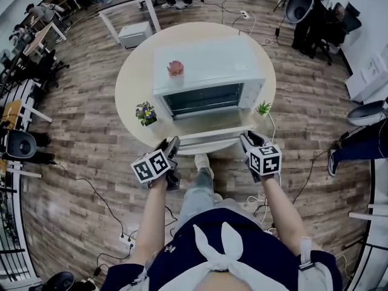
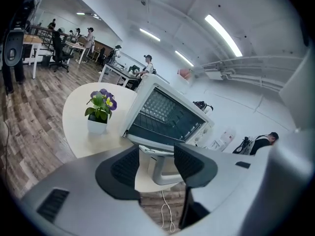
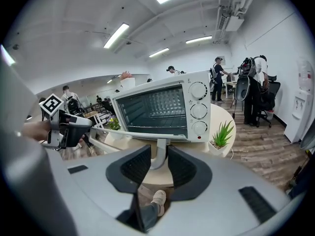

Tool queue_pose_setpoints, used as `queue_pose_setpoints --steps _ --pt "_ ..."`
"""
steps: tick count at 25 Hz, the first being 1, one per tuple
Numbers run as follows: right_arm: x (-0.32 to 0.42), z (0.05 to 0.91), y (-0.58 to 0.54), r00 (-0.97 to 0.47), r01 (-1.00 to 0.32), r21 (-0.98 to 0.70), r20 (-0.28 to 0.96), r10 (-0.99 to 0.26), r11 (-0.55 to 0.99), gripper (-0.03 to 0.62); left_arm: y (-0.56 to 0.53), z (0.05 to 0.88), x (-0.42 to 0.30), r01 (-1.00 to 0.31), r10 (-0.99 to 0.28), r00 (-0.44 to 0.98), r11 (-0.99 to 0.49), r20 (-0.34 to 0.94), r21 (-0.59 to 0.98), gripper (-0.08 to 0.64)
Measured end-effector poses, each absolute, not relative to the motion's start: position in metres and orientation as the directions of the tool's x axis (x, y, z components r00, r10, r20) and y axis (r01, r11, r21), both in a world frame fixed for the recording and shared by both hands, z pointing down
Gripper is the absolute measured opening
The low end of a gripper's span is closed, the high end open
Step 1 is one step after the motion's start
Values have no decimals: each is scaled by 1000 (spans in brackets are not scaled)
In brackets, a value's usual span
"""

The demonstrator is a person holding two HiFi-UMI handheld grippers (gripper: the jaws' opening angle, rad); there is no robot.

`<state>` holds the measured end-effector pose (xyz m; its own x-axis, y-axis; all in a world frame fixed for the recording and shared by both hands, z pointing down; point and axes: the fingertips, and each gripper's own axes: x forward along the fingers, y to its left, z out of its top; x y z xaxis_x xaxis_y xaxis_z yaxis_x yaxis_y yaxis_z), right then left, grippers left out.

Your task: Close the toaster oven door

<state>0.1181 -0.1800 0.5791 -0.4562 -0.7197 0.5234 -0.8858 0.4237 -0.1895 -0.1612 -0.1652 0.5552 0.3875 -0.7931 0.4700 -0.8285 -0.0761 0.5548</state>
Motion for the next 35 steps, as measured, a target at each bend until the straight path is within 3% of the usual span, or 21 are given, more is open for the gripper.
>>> queue_pose_setpoints --steps 19,35 --pt "118 568 -187 -468 -882 -218 490 -735 417 114 -161 557 -149 -870 -786 381 -125 488 477 216" --pt "116 558 -195 -479 -878 -247 466 -744 411 112 -173 559 -153 -900 -792 322 -87 518 427 110"
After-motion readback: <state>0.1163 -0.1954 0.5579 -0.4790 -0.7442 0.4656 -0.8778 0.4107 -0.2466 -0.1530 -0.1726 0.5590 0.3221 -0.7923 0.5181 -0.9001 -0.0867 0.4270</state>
